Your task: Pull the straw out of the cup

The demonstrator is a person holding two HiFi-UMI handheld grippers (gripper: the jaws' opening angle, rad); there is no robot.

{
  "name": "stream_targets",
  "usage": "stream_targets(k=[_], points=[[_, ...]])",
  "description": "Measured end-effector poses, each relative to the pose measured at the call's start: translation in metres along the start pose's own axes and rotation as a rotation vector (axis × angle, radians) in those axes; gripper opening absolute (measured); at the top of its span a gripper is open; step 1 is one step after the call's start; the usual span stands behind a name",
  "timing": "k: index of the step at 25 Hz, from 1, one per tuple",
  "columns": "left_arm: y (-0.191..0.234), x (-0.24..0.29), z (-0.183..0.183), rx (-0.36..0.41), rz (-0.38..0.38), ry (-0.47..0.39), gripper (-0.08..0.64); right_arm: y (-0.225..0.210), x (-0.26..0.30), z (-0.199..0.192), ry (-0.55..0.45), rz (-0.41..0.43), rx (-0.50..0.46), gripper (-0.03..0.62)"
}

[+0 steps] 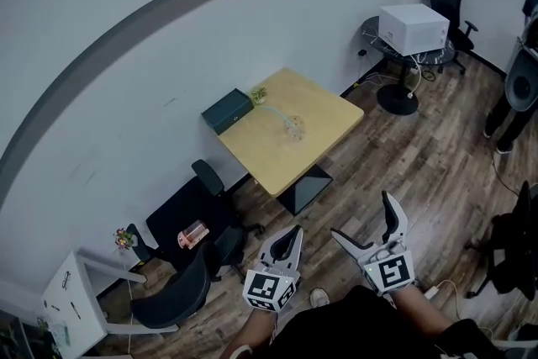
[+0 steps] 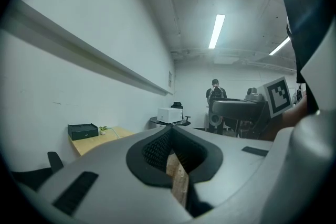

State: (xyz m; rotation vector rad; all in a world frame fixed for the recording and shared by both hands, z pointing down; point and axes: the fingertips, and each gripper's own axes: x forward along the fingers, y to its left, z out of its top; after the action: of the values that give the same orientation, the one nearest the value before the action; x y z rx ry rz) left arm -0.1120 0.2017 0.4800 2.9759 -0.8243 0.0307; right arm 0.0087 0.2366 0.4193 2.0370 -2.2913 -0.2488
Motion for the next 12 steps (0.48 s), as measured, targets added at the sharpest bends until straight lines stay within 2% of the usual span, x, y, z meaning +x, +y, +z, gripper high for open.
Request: stream_targets(k=[3, 7, 12], points=[[0.007, 0.003, 0.000, -0.006, -0.004, 0.003, 0.018, 0.007, 0.010, -0.006, -0.006, 0.046, 0.012, 0.584], [0.016, 0.014, 0.001, -0.005, -0.009, 0.009, 0.018, 0.000, 0.026, -0.014, 0.014, 0.049, 0.039, 0.597], [0.030, 0.035, 0.005, -0.005, 0.022, 0.006, 0.018, -0.016, 0.049, -0.023, 0.033, 0.080, 0.067, 0.595]])
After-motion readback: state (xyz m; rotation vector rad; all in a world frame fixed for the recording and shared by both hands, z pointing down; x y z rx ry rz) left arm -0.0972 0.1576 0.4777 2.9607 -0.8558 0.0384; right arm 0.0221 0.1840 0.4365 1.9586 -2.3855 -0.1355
